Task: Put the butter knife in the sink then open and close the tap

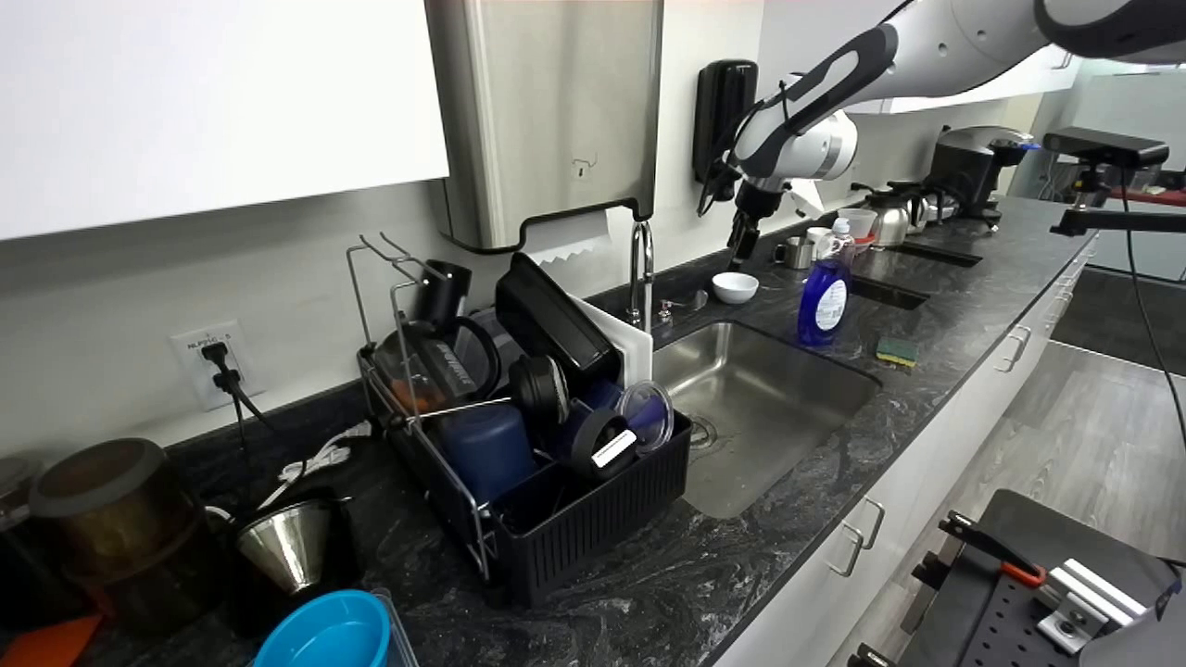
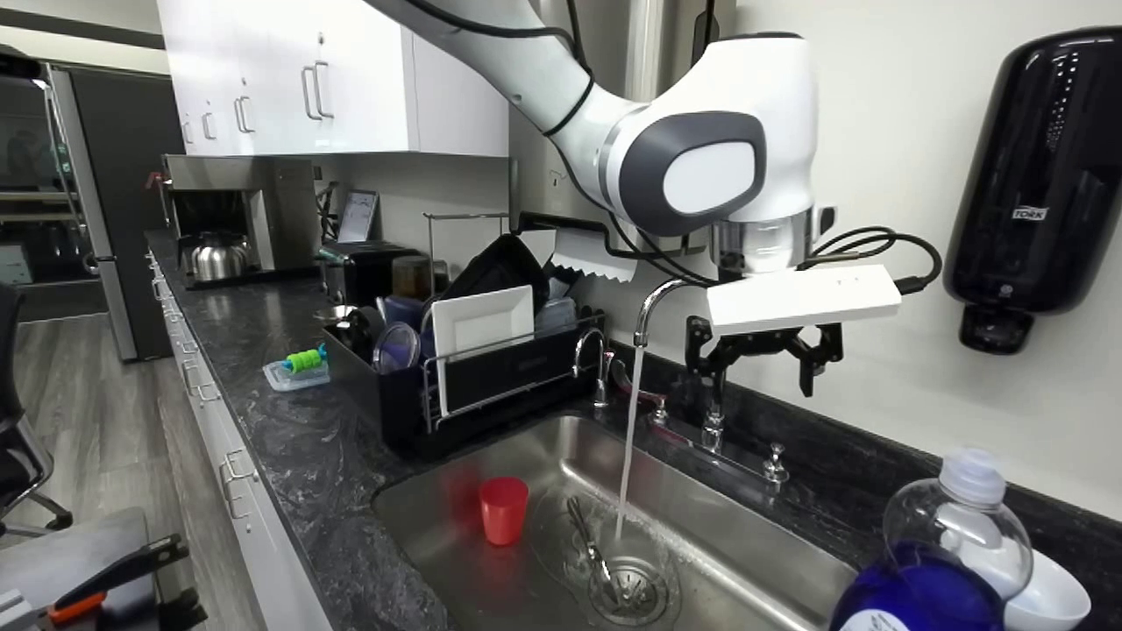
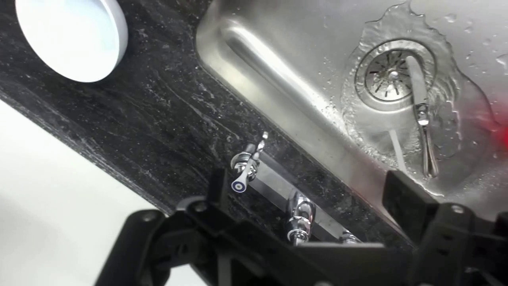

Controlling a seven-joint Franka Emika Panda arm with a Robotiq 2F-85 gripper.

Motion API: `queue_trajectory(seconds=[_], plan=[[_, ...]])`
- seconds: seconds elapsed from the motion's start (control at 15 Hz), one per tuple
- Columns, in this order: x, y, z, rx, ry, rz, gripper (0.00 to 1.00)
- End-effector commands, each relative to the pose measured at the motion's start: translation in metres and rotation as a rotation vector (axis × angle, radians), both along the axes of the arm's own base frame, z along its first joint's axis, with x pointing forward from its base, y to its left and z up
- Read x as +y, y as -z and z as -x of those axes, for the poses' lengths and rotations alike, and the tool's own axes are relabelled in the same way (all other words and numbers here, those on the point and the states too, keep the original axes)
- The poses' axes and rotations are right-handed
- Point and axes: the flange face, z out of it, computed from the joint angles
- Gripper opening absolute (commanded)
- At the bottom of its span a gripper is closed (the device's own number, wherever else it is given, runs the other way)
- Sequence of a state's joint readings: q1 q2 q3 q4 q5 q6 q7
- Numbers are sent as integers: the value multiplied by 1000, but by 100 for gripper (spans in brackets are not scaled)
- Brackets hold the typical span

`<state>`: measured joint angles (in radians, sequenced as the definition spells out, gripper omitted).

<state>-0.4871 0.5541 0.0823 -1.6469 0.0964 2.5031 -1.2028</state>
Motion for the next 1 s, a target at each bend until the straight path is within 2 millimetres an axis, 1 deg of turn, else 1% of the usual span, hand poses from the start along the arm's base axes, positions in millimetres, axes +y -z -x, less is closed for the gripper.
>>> queue_trajectory(seconds=[0.0, 0.4, 0.67, 0.93], plan=[[8, -1, 22, 56, -9, -43, 100], [18, 22, 39, 165, -39, -102, 100], [23, 29, 39, 174, -85, -142, 100], [22, 34, 37, 167, -99, -181, 100]])
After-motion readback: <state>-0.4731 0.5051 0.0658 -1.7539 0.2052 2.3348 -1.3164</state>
